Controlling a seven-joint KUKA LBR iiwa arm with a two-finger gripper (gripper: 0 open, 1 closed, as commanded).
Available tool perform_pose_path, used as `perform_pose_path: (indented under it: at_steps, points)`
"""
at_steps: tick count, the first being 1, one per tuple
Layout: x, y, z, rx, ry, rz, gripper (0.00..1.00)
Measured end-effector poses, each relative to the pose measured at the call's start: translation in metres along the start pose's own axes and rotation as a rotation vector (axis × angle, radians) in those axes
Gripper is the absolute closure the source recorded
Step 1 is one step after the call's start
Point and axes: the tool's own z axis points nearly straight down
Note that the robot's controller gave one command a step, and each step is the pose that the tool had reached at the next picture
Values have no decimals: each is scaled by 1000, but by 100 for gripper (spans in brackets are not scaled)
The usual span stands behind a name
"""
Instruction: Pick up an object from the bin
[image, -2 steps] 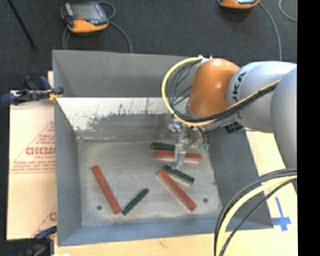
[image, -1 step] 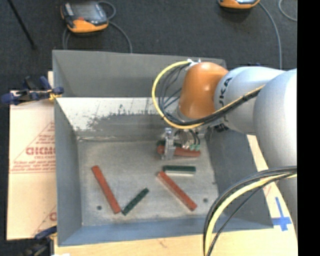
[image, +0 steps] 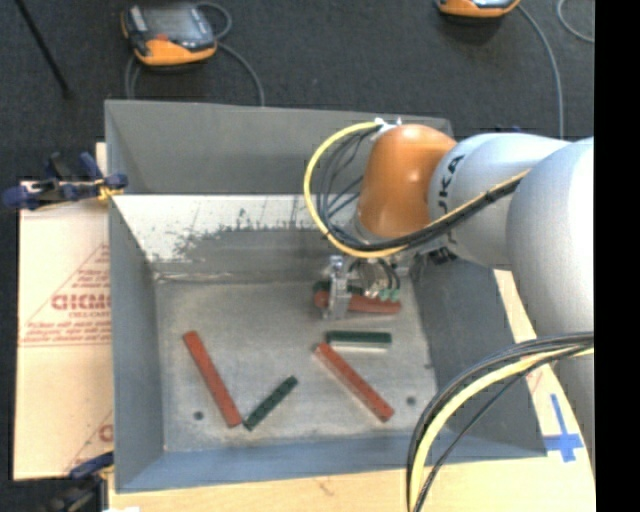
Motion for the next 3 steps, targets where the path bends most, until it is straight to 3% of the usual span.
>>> perform_pose_path:
  at_steps: [1,2,3]
  points:
    - [19,-9,-59,1,6,-23,100]
    - [7,22,-79,0,-9,-16,100]
    - [31,-43,-196,1,0,-53,100]
